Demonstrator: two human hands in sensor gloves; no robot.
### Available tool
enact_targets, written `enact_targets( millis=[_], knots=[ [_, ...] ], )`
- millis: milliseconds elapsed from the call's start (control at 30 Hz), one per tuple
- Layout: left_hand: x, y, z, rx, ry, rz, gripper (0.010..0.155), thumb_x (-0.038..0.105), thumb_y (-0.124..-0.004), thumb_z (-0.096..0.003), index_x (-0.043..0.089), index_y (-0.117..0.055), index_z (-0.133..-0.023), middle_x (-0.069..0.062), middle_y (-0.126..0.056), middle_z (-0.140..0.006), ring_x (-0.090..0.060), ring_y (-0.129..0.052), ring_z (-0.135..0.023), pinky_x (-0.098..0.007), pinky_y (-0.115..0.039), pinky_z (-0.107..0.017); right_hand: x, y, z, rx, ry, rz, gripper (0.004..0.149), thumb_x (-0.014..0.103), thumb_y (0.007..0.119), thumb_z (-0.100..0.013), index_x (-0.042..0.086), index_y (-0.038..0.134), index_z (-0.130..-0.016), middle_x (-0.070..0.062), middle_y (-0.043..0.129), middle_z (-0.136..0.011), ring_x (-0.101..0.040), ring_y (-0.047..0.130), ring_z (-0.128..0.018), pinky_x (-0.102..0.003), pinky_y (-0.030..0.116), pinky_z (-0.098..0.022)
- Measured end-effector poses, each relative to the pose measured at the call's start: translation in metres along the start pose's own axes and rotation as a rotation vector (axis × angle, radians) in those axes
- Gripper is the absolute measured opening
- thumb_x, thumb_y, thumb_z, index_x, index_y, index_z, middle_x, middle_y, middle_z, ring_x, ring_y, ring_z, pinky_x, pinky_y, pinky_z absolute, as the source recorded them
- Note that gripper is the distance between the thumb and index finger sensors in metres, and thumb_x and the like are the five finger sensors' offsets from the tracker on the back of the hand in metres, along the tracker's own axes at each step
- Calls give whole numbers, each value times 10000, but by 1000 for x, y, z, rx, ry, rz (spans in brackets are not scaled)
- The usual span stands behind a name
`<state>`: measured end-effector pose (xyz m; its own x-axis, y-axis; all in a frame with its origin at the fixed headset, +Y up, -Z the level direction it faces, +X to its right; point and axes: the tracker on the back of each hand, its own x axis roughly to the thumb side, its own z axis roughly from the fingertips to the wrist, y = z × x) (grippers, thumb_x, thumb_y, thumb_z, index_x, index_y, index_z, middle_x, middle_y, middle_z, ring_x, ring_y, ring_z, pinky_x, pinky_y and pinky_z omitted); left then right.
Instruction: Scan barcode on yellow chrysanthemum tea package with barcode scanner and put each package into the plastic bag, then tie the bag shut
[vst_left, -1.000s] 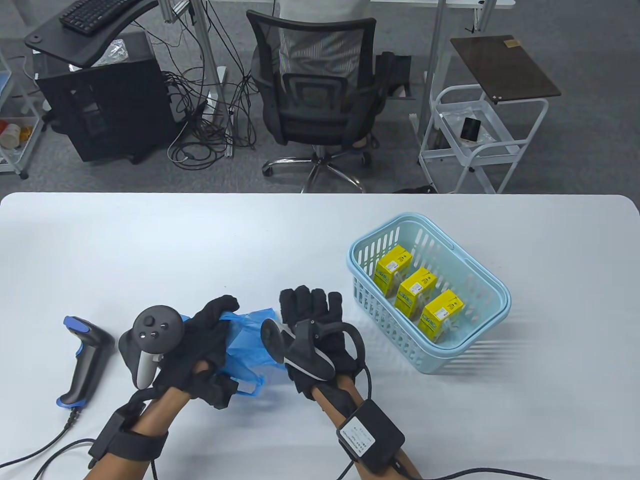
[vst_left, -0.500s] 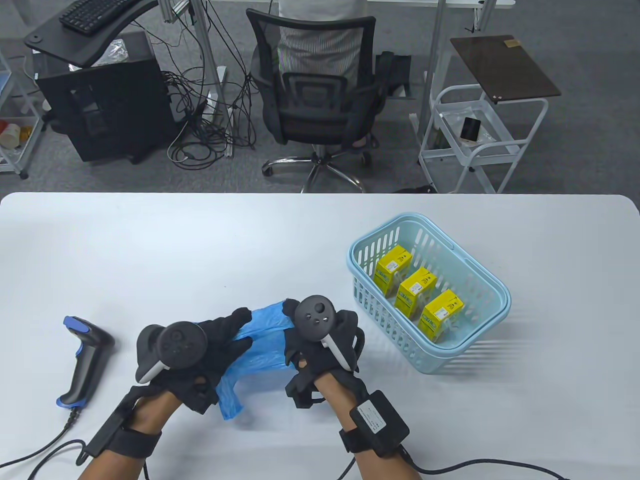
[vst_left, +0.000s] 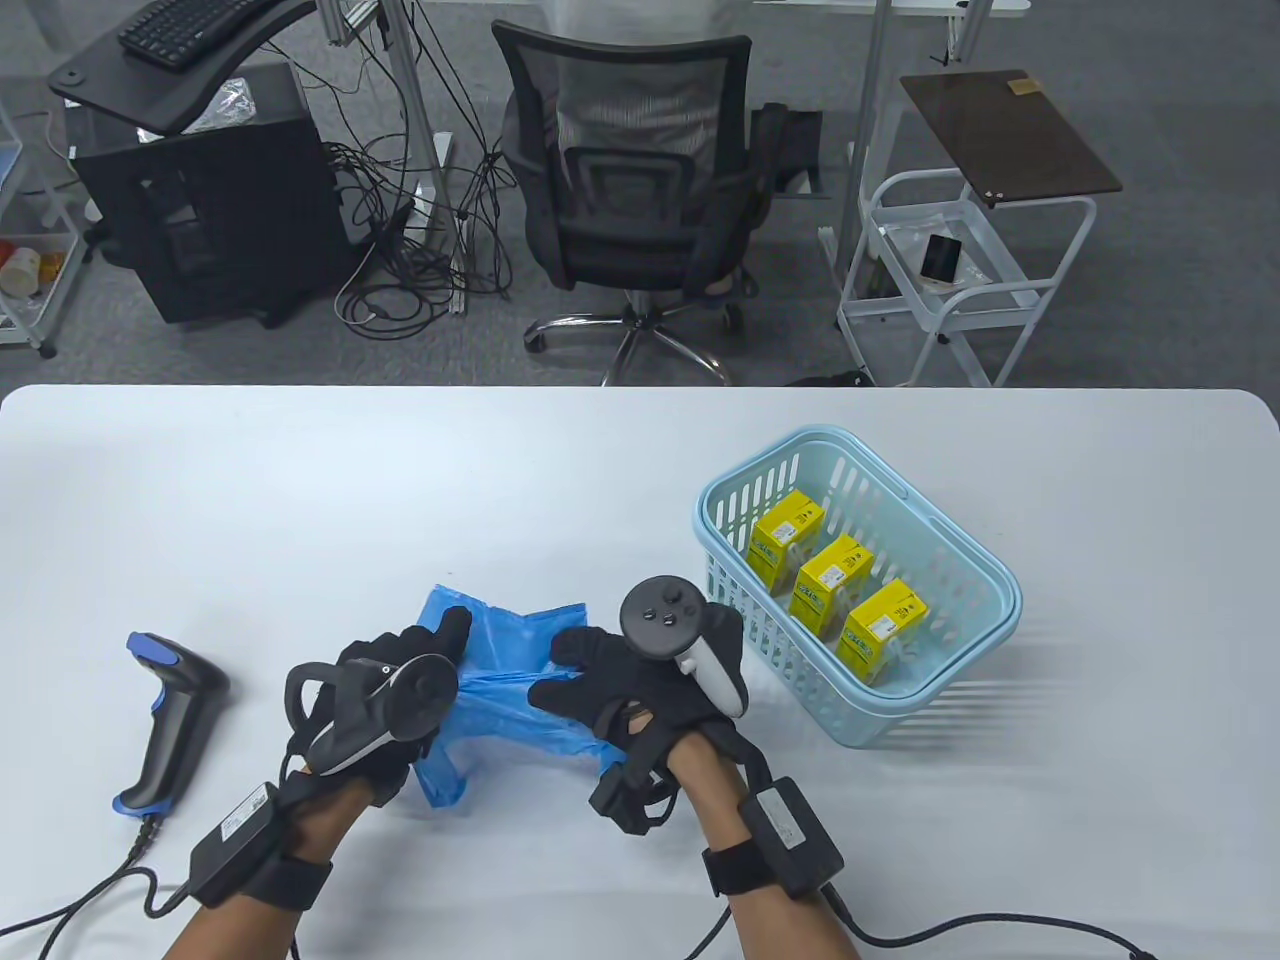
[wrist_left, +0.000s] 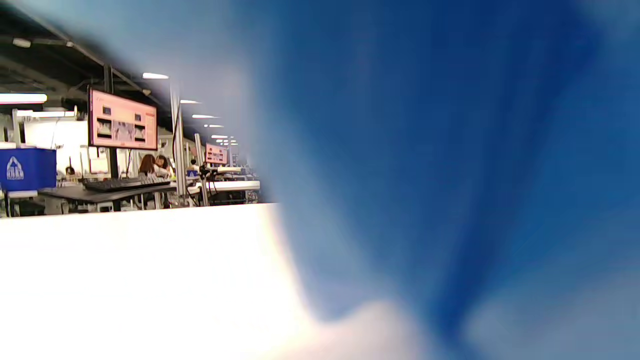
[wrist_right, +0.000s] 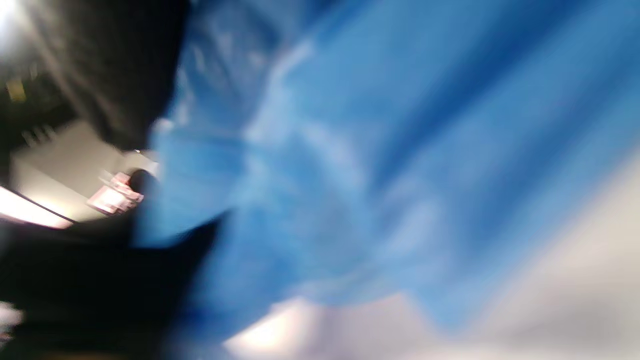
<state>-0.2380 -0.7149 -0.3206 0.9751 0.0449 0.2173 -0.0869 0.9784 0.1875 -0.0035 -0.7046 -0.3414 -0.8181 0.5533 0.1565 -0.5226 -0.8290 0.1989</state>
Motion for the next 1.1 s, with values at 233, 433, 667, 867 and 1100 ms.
enact_targets(
  millis=[233, 433, 667, 867, 1100],
  knots=[
    [2, 2, -3, -151, 80, 63, 549, 448, -669, -441, 283, -686, -964, 84, -955, -567, -157, -997, -312, -464, -874, -383, 65, 10, 41, -213, -215, 432, 896, 629, 824, -276, 254, 466, -1006, -109, 539, -1093, -435, 617, -977, -672, 472, -725],
    [6, 8, 4, -305, 86, 265, 593, 462, -664, -448, 274, -613, -1008, 21, -921, -726, -239, -1008, -479, -516, -828, -481, 71, 42, 26, -288, -173, 636, 571, 400, 773, -384, 268, 635, -922, 9, 862, -902, -284, 949, -779, -552, 676, -688],
    [21, 14, 8, -84, -40, 108, 663, 349, -766, -440, 294, -491, -1041, -3, -597, -1107, -329, -729, -991, -586, -607, -730, 45, 44, 12, -230, -102, 433, 461, 301, 674, -408, 253, 682, -866, 75, 933, -636, -141, 998, -446, -469, 794, -592],
    [27, 11, 11, -48, -125, 268, 507, 323, -747, -440, 289, -717, -945, 75, -1009, -646, -137, -1047, -330, -431, -895, -426, 26, 42, 0, -175, -9, 298, 475, 324, 651, -408, 219, 658, -871, 64, 917, -566, -119, 970, -331, -450, 831, -518],
    [31, -9, 7, -190, -198, 105, 809, 622, -767, -342, 261, -535, -1028, 108, -926, -564, -107, -923, -245, -429, -860, -360, 14, 32, -2, -111, 28, 120, 491, 368, 670, -402, 212, 663, -868, 81, 919, -515, -98, 956, -275, -424, 852, -483]
  ],
)
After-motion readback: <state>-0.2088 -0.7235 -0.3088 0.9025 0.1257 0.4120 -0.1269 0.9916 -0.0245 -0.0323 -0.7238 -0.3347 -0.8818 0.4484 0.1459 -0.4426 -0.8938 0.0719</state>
